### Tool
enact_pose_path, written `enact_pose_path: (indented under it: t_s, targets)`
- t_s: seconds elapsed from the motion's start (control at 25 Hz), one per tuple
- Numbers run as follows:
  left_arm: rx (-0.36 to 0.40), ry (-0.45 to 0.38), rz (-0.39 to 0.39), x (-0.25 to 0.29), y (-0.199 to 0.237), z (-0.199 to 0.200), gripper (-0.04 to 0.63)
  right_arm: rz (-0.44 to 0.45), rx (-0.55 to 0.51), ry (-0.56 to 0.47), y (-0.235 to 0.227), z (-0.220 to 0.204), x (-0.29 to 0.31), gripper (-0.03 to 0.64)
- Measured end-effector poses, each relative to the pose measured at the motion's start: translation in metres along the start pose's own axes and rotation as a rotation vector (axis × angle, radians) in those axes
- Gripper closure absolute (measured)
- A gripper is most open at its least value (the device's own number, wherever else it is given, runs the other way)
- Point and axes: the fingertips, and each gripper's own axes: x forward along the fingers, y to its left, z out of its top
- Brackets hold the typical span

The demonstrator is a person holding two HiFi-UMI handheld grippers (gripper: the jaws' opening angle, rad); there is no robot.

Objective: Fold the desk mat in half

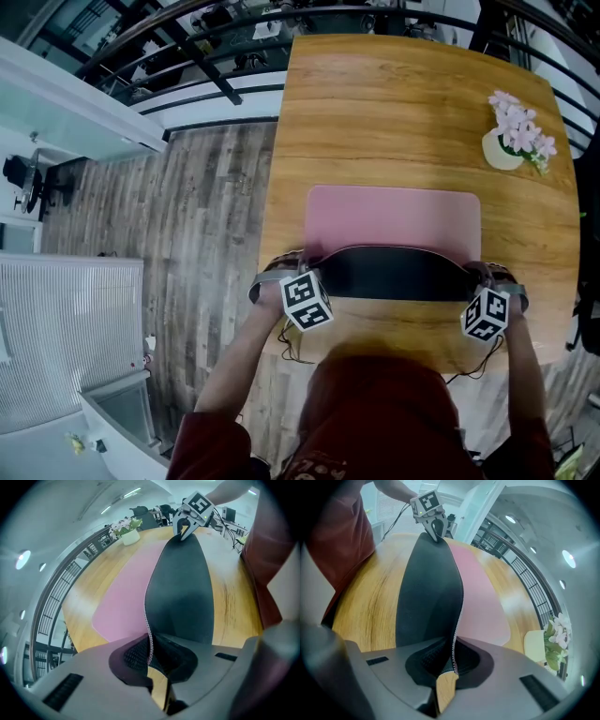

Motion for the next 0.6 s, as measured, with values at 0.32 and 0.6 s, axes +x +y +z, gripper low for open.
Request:
enact_pose_path:
  t_s: [0.32,0.6]
  targets:
    - [0.018,-0.023,0.028,0.008,0.02,0.005,0.557,-0.042,0.001,0.009,-0.019,0.001,0.008,0.588]
    - [0.023,-0.035,0.056,0.012,0.037,0.008,0.558,-0.066,-0.002,0.021,-0.036,0.005,0.014,0.588]
